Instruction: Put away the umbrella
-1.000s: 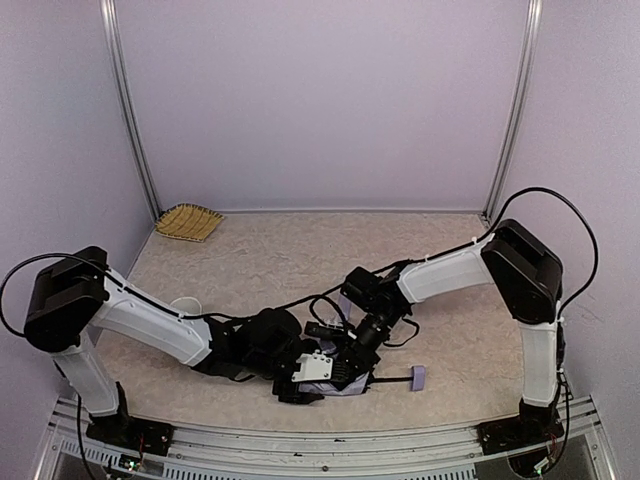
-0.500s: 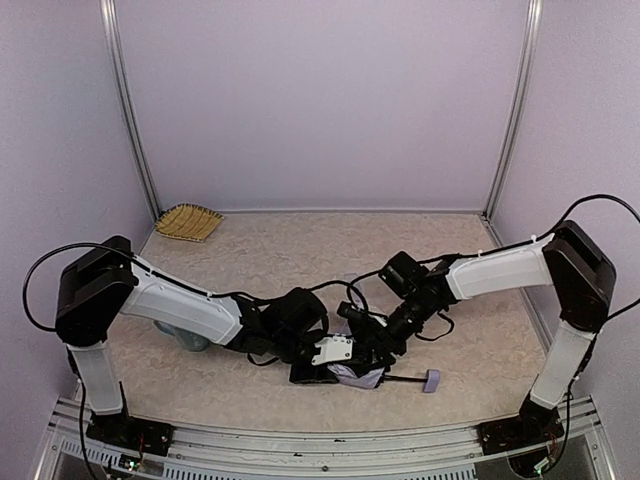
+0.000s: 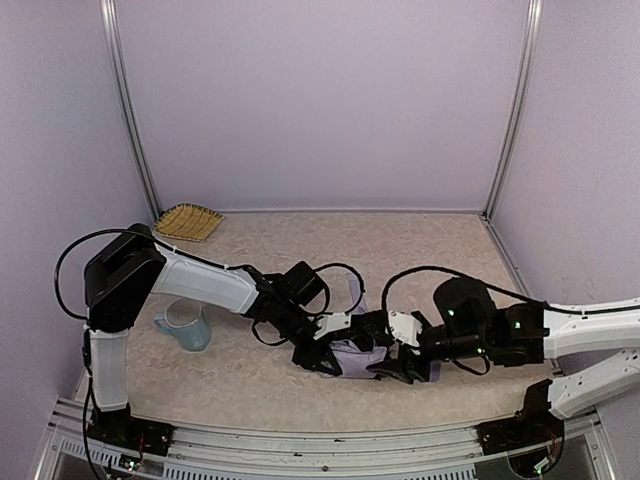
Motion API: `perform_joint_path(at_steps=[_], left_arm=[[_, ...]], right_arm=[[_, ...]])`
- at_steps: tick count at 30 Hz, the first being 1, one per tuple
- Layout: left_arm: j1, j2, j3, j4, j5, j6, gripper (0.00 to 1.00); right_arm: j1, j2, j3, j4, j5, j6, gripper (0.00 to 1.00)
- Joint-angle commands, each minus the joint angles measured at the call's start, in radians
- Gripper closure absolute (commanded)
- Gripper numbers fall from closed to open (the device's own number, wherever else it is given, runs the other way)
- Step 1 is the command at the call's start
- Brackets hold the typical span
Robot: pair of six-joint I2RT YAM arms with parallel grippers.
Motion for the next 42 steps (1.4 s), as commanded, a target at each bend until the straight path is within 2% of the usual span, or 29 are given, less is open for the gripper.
perform_joint_path(at_steps=[1,9,14,22,27,28,31,32,33,34,38,40,42], left_arm=[[0.011,0.124,-0.041,-0.239,-0.011,-0.04,0.66],[0.026,0.155,-0.011,-0.282,0.032,-0.024,0.66],[0.027,0.177,0.002,-0.31,0.052,-0.016,0.68],[0.026,0.174,0.005,-0.337,0.112,0.032,0.68],[0.04,0.143,-0.01,-0.306,0.173,0.051,0.59],[0.044,0.13,-0.016,-0.291,0.175,0.049,0.54],[0.064,0.051,-0.059,-0.17,0.13,-0.023,0.36],[0.08,0.011,-0.087,-0.11,0.124,-0.049,0.25],[0.104,-0.032,-0.115,-0.044,0.125,-0.093,0.05],[0.125,-0.098,-0.15,0.058,0.138,-0.123,0.02],[0.206,-0.292,-0.314,0.398,0.166,-0.261,0.01],[0.236,-0.403,-0.431,0.596,0.134,-0.328,0.01],[0.245,-0.521,-0.572,0.755,0.077,-0.336,0.01]], right_arm=[[0.139,0.055,-0.071,0.222,0.285,-0.169,0.37],[0.196,0.352,0.021,0.236,0.44,-0.31,0.33],[0.186,0.445,0.033,0.293,0.463,-0.397,0.3],[0.135,0.633,0.096,0.138,0.475,-0.354,0.32],[0.114,0.71,0.15,-0.03,0.393,-0.309,0.35],[0.108,0.728,0.169,-0.071,0.374,-0.295,0.4],[0.106,0.759,0.207,-0.15,0.338,-0.272,0.65],[0.106,0.756,0.207,-0.152,0.32,-0.269,0.7],[0.105,0.748,0.205,-0.151,0.3,-0.266,0.73],[0.104,0.739,0.205,-0.151,0.282,-0.263,0.76],[0.088,0.725,0.211,-0.182,0.206,-0.243,0.83],[0.077,0.716,0.214,-0.198,0.143,-0.231,0.85],[0.06,0.706,0.222,-0.223,0.073,-0.218,0.85]])
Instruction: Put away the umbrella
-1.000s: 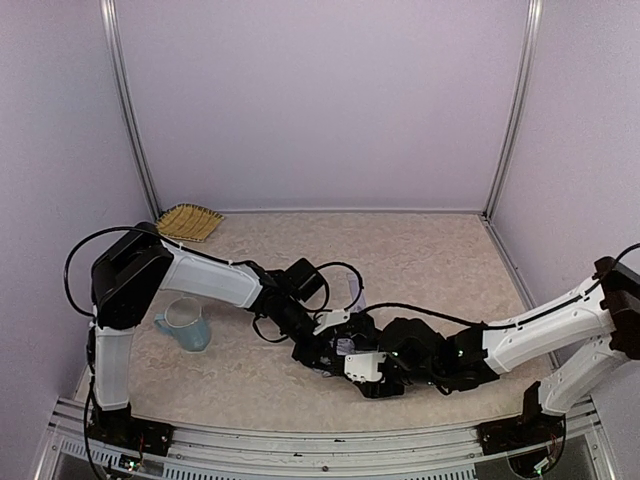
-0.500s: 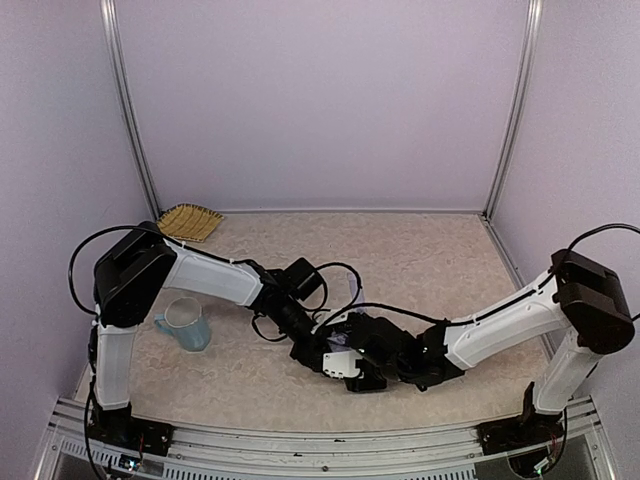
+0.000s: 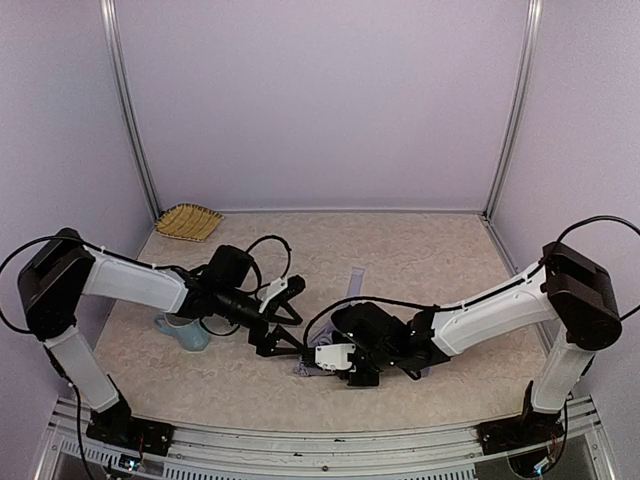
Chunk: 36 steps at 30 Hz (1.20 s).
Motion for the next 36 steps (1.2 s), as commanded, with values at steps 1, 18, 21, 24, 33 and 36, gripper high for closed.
perform_joint_path(at_steps=[1,18,21,24,33,36], left_arm=[[0.019,-0.25,-0.244,0.487,-0.113,-0.105,0.01],[-0.394,-0.325,-0.329,0.352,-0.586,0.425,0.4],[-0.402,-0.216,-0.258,0.329,-0.664,0.446,0.25],[-0.399,-0.124,-0.2,0.299,-0.721,0.472,0.17],[-0.392,0.055,-0.093,0.148,-0.751,0.418,0.45],[-0.382,0.084,-0.058,0.07,-0.707,0.39,0.63]], right_arm=[[-0.05,0.036,-0.033,-0.295,-0.207,0.069,0.86],[-0.254,0.294,0.193,-0.618,-0.821,0.079,0.87],[-0.281,0.339,0.225,-0.625,-0.822,0.079,0.88],[-0.295,0.377,0.257,-0.638,-0.822,0.059,0.88],[-0.316,0.415,0.343,-0.624,-0.85,0.055,0.82],[-0.34,0.363,0.325,-0.535,-0.817,0.132,0.71]])
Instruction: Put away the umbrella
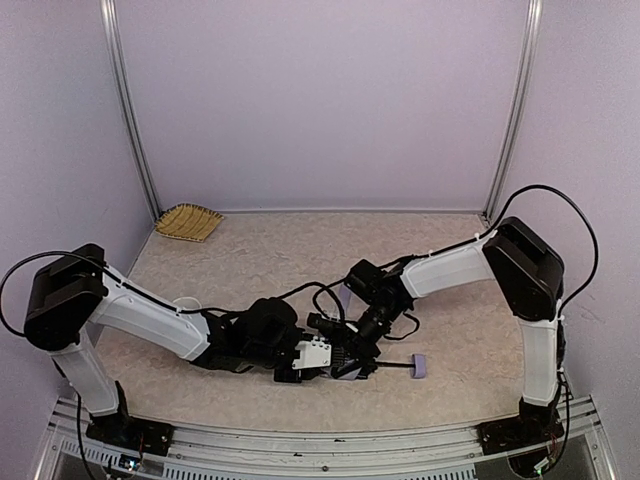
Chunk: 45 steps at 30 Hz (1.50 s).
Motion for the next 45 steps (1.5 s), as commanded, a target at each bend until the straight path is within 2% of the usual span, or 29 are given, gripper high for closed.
perform_joint_path(at_steps=[1,5,8,12,20,22,27,33,37,40,41,43,45], left_arm=[[0.009,0.075,0.046,-0.161,0.053,-0.051,0.67],[0.021,0.091,0.063,-0.239,0.127,-0.09,0.79],[0.051,0.128,0.096,-0.321,0.185,-0.138,0.82],[0.077,0.171,0.141,-0.377,0.265,-0.206,0.83],[0.138,0.289,0.26,-0.519,0.46,-0.337,0.83],[0.157,0.325,0.294,-0.56,0.504,-0.349,0.83],[0.18,0.408,0.372,-0.654,0.54,-0.354,0.84],[0.199,0.444,0.416,-0.724,0.56,-0.332,0.85],[0.201,0.471,0.446,-0.768,0.567,-0.316,0.85],[0.211,0.482,0.457,-0.777,0.58,-0.315,0.85],[0.214,0.485,0.46,-0.783,0.583,-0.311,0.85],[0.215,0.487,0.465,-0.791,0.592,-0.305,0.83],[0.221,0.481,0.459,-0.783,0.62,-0.295,0.76]], right_arm=[[-0.022,0.025,-0.077,0.014,0.198,0.125,0.65],[-0.038,-0.07,-0.107,0.127,0.255,0.215,0.5],[-0.039,-0.181,-0.147,0.198,0.308,0.246,0.42],[-0.039,-0.395,-0.269,0.295,0.41,0.266,0.27],[-0.028,-0.756,-0.505,0.352,0.659,0.278,0.25],[0.031,-0.813,-0.555,0.4,0.717,0.23,0.24],[0.223,-0.837,-0.654,0.559,0.939,0.015,0.2],[0.235,-0.645,-0.603,0.575,0.955,-0.107,0.17],[0.237,-0.49,-0.521,0.514,0.979,-0.13,0.19],[0.24,-0.416,-0.495,0.507,0.991,-0.136,0.26],[0.241,-0.401,-0.492,0.512,0.997,-0.132,0.31],[0.245,-0.382,-0.485,0.511,1.005,-0.123,0.5],[0.252,-0.369,-0.481,0.503,1.018,-0.116,0.64]])
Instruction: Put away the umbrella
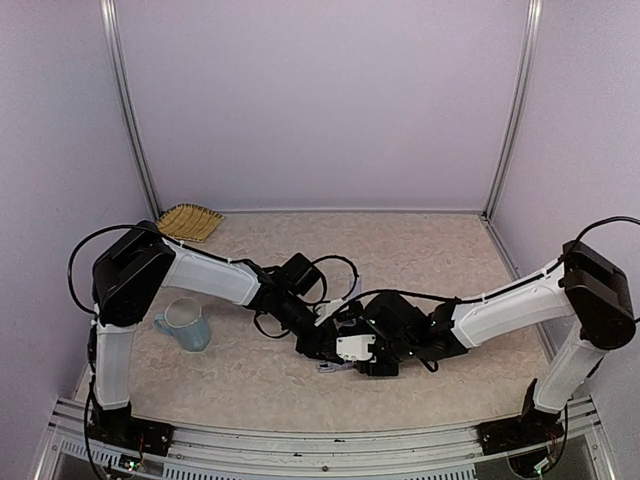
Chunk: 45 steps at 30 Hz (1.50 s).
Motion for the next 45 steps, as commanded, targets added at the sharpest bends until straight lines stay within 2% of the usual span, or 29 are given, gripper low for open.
perform_joint_path(at_steps=[1,2,3,6,8,9,13,16,20,24,28,33,37,40,43,45], left_arm=[[-0.007,0.09,-0.085,-0.252,-0.04,0.03,0.74],[-0.003,0.074,-0.098,-0.23,-0.017,0.035,0.71],[0.0,0.048,-0.11,-0.199,-0.001,0.041,0.61],[0.008,-0.051,-0.172,-0.051,0.024,0.03,0.31],[0.02,-0.134,-0.229,0.071,0.038,0.002,0.04],[0.028,-0.179,-0.268,0.147,0.039,-0.02,0.02],[0.05,-0.428,-0.463,0.461,-0.038,-0.064,0.01],[0.048,-0.597,-0.633,0.698,-0.131,-0.058,0.01],[0.0,-0.754,-0.796,0.812,-0.239,0.04,0.01],[-0.117,-0.805,-0.835,0.764,-0.376,0.172,0.01],[-0.22,-0.754,-0.798,0.671,-0.51,0.277,0.02],[-0.237,-0.575,-0.659,0.519,-0.614,0.356,0.05],[-0.228,-0.426,-0.524,0.39,-0.641,0.344,0.1],[-0.214,-0.351,-0.466,0.329,-0.624,0.303,0.2],[-0.209,-0.316,-0.444,0.294,-0.577,0.273,0.41],[-0.208,-0.304,-0.438,0.269,-0.541,0.258,0.5]], right_arm=[[0.018,0.056,0.01,-0.038,0.025,0.014,0.67],[0.019,0.063,0.012,-0.047,0.029,0.022,0.69],[0.018,0.07,0.013,-0.058,0.03,0.029,0.72],[0.018,0.089,0.022,-0.108,0.001,0.048,0.81],[0.015,0.101,0.032,-0.155,-0.03,0.064,0.85],[0.014,0.107,0.039,-0.176,-0.047,0.075,0.86],[-0.008,0.125,0.075,-0.254,-0.173,0.121,0.91],[-0.05,0.13,0.105,-0.311,-0.338,0.154,0.92],[-0.099,0.166,0.15,-0.391,-0.534,0.173,0.93],[-0.136,0.253,0.222,-0.504,-0.666,0.184,0.95],[-0.178,0.35,0.281,-0.607,-0.795,0.182,0.95],[-0.206,0.441,0.33,-0.67,-0.845,0.175,0.94],[-0.22,0.481,0.353,-0.672,-0.841,0.167,0.94],[-0.232,0.493,0.367,-0.649,-0.837,0.166,0.94],[-0.247,0.501,0.385,-0.617,-0.828,0.189,0.92],[-0.261,0.493,0.383,-0.576,-0.811,0.218,0.88]])
